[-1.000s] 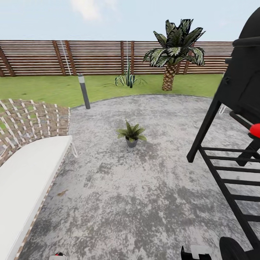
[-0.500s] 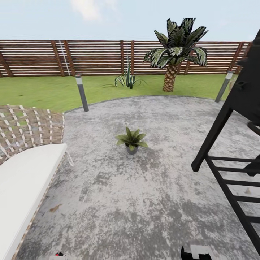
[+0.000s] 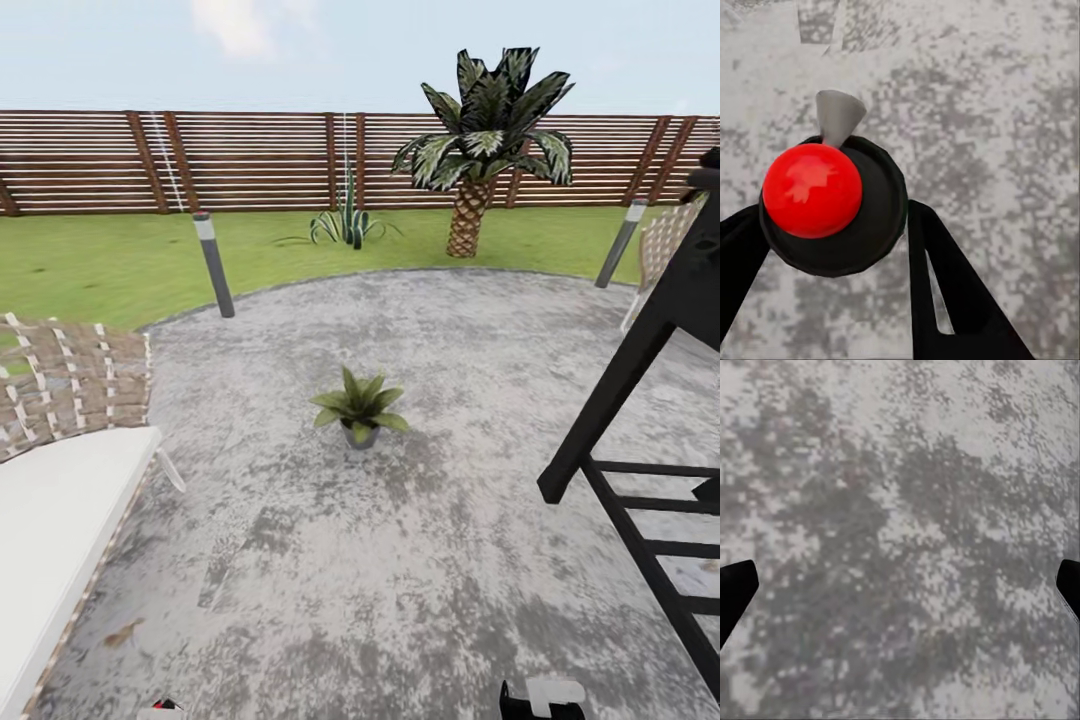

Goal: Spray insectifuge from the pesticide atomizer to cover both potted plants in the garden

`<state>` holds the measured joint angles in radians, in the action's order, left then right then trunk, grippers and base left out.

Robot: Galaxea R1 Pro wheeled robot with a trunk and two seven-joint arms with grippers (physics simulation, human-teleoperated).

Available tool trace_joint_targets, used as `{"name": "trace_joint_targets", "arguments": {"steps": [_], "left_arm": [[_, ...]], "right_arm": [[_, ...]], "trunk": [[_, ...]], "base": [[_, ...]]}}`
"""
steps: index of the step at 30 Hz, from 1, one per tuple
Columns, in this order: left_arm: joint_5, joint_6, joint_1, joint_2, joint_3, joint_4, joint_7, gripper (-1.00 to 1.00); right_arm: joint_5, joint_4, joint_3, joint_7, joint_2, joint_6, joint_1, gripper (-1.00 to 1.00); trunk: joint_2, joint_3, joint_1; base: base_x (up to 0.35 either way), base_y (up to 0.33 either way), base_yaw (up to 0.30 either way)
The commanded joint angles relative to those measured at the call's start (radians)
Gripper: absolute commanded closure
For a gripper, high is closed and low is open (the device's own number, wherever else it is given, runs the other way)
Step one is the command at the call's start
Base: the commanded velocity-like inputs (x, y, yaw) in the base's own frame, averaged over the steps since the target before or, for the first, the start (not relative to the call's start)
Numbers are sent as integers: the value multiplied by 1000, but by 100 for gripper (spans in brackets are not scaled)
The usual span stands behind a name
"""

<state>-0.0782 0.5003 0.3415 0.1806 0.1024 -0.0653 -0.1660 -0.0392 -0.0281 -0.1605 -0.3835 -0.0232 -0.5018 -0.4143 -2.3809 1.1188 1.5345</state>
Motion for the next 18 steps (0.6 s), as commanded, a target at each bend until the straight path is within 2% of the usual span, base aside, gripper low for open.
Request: {"name": "trace_joint_targets", "arguments": {"steps": [1,10,15,18], "left_arm": [[-8,3,1,0,9,0,-5,100],[-4,4,1,-1,18,-1,-15,100],[-1,3,0,-14,16,3,-16,100],[-5,3,-1,-13,14,14,-17,100]], "right_arm": [[-4,1,-8,-4,0,-1,-1,-100],[-2,-1,-9,-4,-2,-2,-1,-100],[-3,-1,-10,-4,0,-2,-1,-100],[-4,-1,-9,-4,10,-1,-1,-100]], "trunk": [[0,1,0],[0,1,0],[0,1,0],[0,1,0]], "base": [[339,0,-21],[339,17,-3],[339,84,0],[339,25,0]]}}
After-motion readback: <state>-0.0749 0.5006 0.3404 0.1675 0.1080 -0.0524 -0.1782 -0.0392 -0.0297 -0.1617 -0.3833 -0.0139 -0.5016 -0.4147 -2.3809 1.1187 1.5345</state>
